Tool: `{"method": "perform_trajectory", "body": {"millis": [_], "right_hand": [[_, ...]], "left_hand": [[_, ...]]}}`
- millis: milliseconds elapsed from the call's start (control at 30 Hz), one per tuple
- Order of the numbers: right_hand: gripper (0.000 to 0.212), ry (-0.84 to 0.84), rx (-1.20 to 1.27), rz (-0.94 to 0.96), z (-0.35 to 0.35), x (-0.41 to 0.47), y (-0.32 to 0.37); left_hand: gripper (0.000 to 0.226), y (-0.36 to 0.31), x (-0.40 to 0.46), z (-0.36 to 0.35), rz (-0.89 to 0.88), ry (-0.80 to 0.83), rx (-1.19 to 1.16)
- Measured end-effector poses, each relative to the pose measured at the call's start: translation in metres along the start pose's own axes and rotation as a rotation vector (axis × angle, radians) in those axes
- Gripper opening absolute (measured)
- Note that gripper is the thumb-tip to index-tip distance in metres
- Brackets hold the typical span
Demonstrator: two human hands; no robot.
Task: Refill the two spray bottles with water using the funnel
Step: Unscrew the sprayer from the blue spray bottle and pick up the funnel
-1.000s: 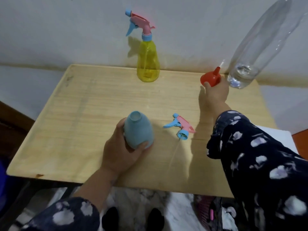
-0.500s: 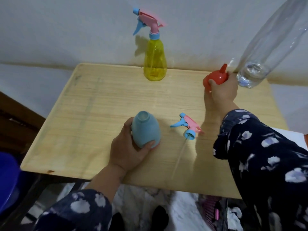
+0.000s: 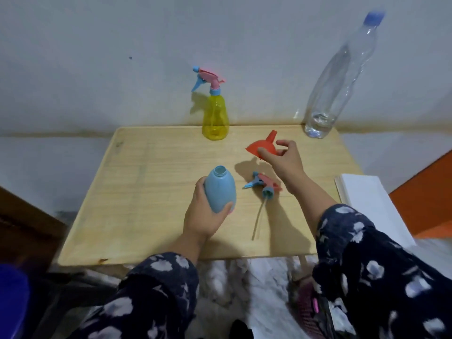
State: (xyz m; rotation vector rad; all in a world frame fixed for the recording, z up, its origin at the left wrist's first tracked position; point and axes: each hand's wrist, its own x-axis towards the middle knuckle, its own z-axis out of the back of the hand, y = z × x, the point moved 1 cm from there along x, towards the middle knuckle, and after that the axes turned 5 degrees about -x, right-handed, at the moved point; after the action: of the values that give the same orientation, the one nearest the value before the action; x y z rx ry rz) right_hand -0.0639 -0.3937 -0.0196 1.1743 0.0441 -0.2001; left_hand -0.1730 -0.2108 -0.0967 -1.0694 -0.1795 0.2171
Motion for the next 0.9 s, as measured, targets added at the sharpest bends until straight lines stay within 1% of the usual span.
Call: {"method": "perform_trajectory", "body": {"millis": [133,233,333,433,600,800,900], "right_hand": [[0.05,0.027,0.039,-0.018,0.002,-0.025,0.01],[0.048,0.034,0.035,-0.014,0.004,-0.036,0.014],[0.049,0.076,0.017,-0.016,0.006,-0.042,0.019],[0.054,0.127,0.022,-0.035,0.005,-0.047,0.024],[0.054,0.183,0.132,-0.152,0.002,-0.048,0.027],[0.048,0.146,0.038,0.004,0.005,-0.048,0.042],[0.043,0.165,-0.001,0.037,0.007,-0.048,0.051]], "left_hand": [[0.092,-0.004,0.001,0.003,0.041,0.079,0.009],[0.096,-0.009,0.005,0.005,0.007,0.069,-0.013],[0.088,-0.012,0.01,0.005,-0.042,0.038,-0.01],[0.081,-0.011,0.012,0.004,-0.055,0.048,-0.001],[0.081,-0.01,0.013,0.004,-0.054,0.069,0.011],[0.083,-0.01,0.016,0.003,-0.044,0.082,0.027],[0.083,-0.009,0.017,0.003,-0.037,0.099,0.02]]}}
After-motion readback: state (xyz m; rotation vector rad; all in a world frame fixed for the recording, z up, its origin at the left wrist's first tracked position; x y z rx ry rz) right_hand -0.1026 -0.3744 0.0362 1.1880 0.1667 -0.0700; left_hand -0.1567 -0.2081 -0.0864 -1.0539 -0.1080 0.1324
